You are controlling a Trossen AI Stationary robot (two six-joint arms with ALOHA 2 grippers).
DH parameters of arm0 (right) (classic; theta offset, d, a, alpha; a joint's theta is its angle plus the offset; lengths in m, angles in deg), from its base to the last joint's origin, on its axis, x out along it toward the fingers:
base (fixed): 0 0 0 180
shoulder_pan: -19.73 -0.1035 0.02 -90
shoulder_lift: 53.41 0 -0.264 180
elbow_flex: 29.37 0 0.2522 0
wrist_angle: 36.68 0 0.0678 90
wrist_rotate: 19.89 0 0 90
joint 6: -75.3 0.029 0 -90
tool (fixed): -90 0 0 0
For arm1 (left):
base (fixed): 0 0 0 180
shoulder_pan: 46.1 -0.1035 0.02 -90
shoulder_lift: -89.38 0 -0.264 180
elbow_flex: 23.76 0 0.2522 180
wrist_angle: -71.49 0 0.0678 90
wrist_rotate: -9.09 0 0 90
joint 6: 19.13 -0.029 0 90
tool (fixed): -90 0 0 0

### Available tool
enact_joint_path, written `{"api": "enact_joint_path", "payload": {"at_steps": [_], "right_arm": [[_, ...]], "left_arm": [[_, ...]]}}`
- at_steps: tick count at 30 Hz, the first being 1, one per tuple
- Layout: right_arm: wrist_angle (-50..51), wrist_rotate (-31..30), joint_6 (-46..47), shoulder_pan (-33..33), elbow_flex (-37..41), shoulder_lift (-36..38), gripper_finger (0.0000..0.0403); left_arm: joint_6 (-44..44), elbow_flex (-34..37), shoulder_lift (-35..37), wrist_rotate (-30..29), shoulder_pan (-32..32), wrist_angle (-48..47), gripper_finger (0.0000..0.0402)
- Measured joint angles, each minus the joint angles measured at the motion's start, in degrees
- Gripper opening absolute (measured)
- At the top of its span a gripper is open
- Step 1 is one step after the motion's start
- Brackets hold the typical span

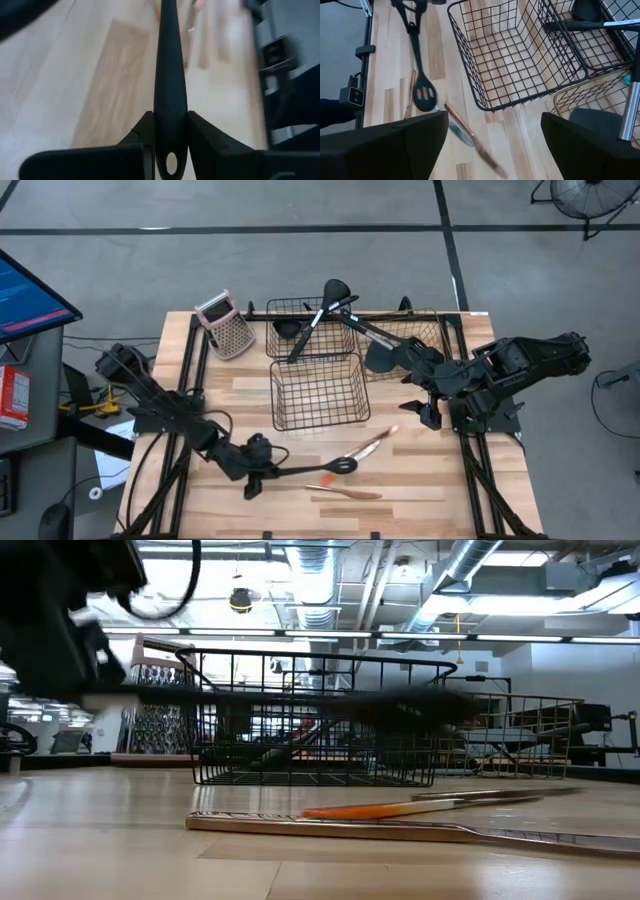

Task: Pick & Place Kitchen Items
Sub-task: Put the slotted serving spoon into the top left wire basket

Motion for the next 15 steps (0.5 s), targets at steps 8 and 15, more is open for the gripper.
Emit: {"api": "enact_joint_path", "payload": {"at_steps": [8,15], "right_arm": [[0.0,0.0,0.0,0.0,0.0,0.0,0.0317],[0.0,-1.5,-0.2,0.0,0.0,0.0,0.0317]], "left_arm": [[-1.0,-0.1,8.0,-0.9,-0.3,0.6,0.0053],[-1.7,-0.1,17.5,-5.8,-0.5,0.8,0.0053]]}}
